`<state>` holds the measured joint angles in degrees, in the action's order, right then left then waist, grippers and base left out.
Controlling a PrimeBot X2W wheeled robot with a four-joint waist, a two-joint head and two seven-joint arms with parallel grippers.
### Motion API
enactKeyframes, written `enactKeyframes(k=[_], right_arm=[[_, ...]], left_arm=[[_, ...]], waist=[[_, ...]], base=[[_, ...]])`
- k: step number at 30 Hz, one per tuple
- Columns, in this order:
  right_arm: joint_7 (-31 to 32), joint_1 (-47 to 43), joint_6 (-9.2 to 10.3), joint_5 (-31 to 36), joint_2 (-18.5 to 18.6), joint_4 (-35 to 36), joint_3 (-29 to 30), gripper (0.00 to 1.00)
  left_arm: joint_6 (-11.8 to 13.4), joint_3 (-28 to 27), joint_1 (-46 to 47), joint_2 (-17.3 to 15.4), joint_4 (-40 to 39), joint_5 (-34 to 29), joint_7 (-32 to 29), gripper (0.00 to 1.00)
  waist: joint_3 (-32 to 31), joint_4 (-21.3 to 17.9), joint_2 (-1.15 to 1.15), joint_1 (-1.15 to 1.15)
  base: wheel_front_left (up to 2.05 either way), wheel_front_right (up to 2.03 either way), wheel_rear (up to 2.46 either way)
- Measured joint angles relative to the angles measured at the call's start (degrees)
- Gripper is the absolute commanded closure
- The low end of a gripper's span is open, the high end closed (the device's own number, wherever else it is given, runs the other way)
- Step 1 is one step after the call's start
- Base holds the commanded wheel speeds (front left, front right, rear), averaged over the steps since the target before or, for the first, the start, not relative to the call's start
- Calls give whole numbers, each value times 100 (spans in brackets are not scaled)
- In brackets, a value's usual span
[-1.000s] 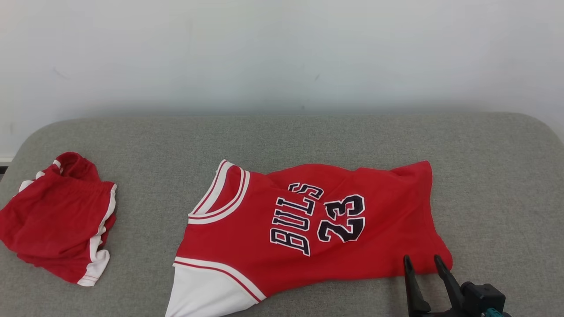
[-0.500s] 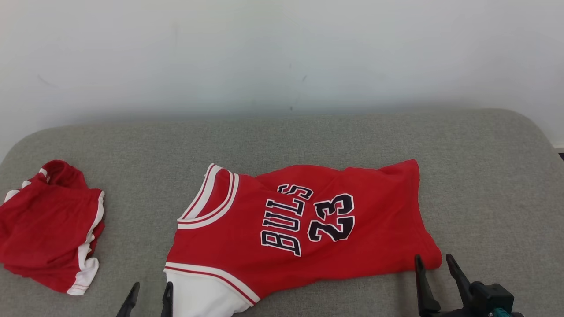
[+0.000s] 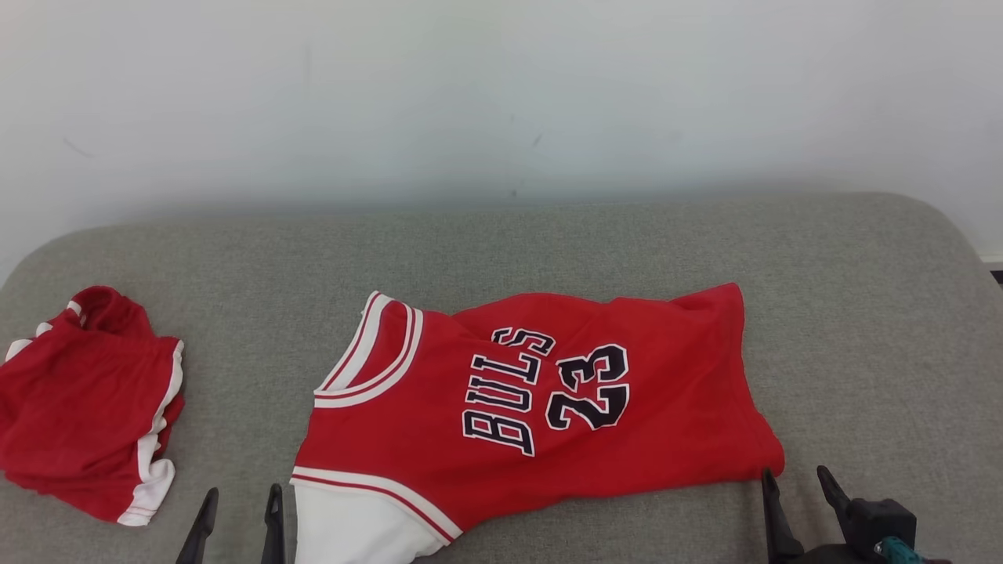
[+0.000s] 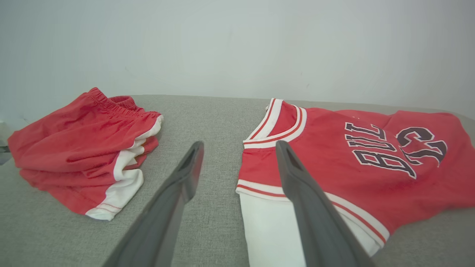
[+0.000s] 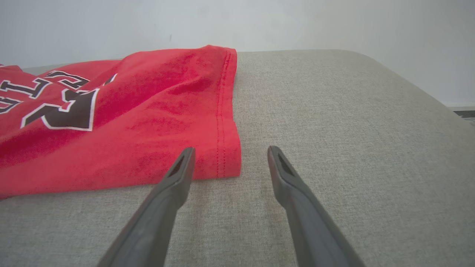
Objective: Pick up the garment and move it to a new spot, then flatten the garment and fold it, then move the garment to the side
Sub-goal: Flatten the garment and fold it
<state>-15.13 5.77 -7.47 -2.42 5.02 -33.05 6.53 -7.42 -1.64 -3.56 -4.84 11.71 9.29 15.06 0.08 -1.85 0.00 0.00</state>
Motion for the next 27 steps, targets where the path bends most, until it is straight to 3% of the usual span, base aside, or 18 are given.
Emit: enactKeyframes(k=[14,15,16,22,27], right_arm=[[1,937,0,-4,345,-1429,-298,0],[1,978,0,-11,352,-1478,-310,66],[0,1024,0,-22,355,-1503,-331,100],[0,1101,0,-138,355,-1360,-417,100],[0,867,0,-343,303,-694,-463,100]], left_arm=[[-9,-102,44,67,3,-22,0,0],[-9,-93,58,68,7,-22,0,0],[-9,-91,72,69,5,-21,0,0],[-9,-103,114,78,11,4,0,0],[-9,-119,113,100,18,37,0,0]], waist=[[165,170,0,0],[188,181,0,1],[211,192,0,1],[287,163,0,1],[290,44,0,1]], base=[[0,0,0],[0,0,0],[0,0,0],[0,0,0],[0,0,0]])
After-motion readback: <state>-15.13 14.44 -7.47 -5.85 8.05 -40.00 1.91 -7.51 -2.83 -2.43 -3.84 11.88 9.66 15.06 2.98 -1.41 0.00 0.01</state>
